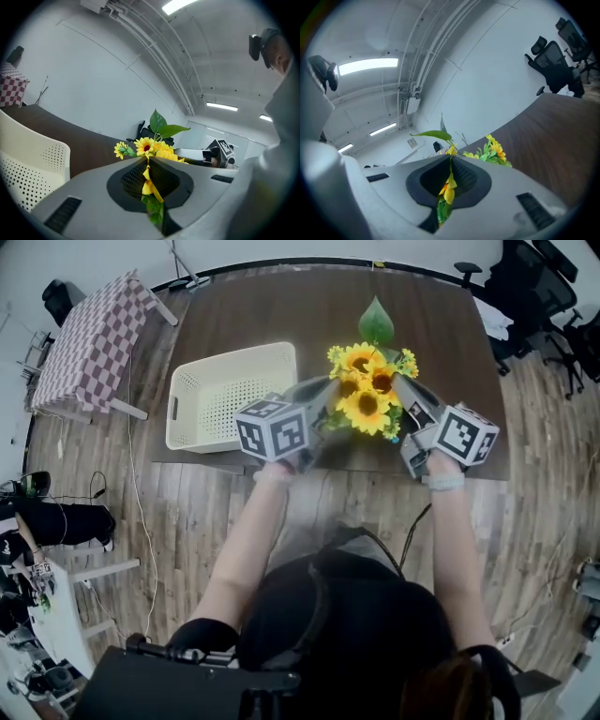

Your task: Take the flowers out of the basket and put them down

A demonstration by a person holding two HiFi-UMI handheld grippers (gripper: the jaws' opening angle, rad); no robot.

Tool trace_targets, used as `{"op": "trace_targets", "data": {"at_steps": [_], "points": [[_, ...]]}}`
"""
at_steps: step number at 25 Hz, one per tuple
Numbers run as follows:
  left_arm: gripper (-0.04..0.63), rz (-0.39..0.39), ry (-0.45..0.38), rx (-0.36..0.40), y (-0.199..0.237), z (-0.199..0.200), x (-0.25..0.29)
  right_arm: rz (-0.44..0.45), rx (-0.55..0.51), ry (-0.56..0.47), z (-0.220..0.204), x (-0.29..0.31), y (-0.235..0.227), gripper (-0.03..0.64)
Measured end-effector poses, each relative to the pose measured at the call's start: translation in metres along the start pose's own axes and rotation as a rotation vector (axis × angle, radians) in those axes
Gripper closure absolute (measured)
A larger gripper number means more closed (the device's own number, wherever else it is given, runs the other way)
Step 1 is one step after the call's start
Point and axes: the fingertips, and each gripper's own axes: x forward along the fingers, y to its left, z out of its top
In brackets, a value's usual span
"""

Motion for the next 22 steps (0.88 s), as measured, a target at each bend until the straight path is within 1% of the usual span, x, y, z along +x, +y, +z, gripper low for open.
{"op": "trace_targets", "data": {"at_steps": [3,7,15,22], "points": [[0.586,-0.005,0.017,0.003,-0.002,-0.011,0.011,-0.013,0.017,0.005,-0.005,-0.006,-0.015,0.617],[0.586,-0.007,0.043,-0.015,0.001,-0.023,0.021,-0.040,0.037,0.011,-0.014,-0.010,-0.030,0.617],[0.586,-0.001,0.099,-0.046,-0.003,-0.063,0.044,-0.078,0.085,0.036,-0.036,-0.029,-0.067,0.617],[0.586,0.022,0.121,-0.082,0.009,-0.085,0.058,-0.089,0.105,0.063,-0.048,-0.022,-0.089,0.617]]}}
